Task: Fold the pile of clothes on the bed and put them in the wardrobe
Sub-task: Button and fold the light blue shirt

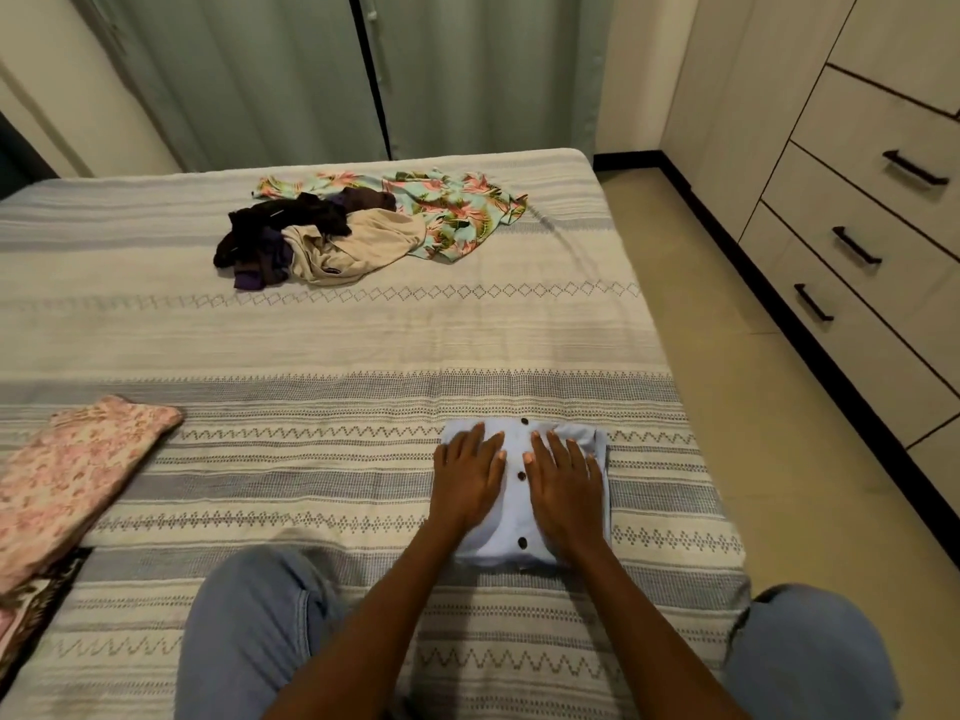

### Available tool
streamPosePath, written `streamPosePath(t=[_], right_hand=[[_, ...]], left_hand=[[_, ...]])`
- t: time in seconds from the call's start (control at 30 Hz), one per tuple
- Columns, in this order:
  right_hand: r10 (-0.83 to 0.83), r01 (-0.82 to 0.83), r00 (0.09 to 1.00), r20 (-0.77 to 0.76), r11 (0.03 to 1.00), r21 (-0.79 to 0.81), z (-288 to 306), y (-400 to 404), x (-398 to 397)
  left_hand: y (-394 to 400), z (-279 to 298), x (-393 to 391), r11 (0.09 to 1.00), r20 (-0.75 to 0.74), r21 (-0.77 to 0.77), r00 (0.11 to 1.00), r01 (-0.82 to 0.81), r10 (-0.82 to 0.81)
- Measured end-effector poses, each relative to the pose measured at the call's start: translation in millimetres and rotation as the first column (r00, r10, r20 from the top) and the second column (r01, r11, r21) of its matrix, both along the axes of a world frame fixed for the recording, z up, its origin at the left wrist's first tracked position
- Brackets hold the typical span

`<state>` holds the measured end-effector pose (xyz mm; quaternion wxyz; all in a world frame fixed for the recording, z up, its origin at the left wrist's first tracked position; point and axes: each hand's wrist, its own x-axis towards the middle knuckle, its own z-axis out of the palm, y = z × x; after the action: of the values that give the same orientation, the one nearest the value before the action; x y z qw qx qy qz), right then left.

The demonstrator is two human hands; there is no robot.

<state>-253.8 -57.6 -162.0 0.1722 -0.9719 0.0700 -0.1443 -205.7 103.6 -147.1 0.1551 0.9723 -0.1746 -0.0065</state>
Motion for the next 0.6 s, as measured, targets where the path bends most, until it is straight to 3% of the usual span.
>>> streamPosePath(t=[0.1,0.2,0.3,0.37,0.5,0.6], right_hand=[[0.029,-0.029,0.999,-0.038,1.0,-0.006,22.2,-12.8,21.2],[0.162,-0.117,0.891,-0.423,0.985,0.129,43.9,-26.2,48.8],[0.168,-0.199,0.774,-0.611,0.98,0.019,64.8,-36.1,70.8],[0.189,-0.277,0.743,-0.643,0.96,-0.038,83.3,-36.0,77.9],[0.318,-0.361,0.684,-0.656,0.93,0.075,108.7,-28.0,81.3],[0.315,-0.397,0.725,-0.613,0.918,0.002,129.4,-10.2,83.8]], left_hand=[[-1.9,23.9,27.7,0.991,-0.07,0.111,0.995,0.078,-0.07],[-5.7,45.6,57.2,0.956,-0.307,0.244,0.948,0.163,-0.083],[-8.3,66.1,73.2,0.907,-0.355,0.33,0.925,0.26,-0.136],[-7.5,78.4,75.1,0.896,-0.381,0.311,0.905,0.317,-0.188],[10.7,105.3,62.9,0.922,-0.372,0.199,0.896,0.333,-0.243],[40.7,122.8,55.0,0.946,-0.317,0.175,0.926,0.272,-0.207]])
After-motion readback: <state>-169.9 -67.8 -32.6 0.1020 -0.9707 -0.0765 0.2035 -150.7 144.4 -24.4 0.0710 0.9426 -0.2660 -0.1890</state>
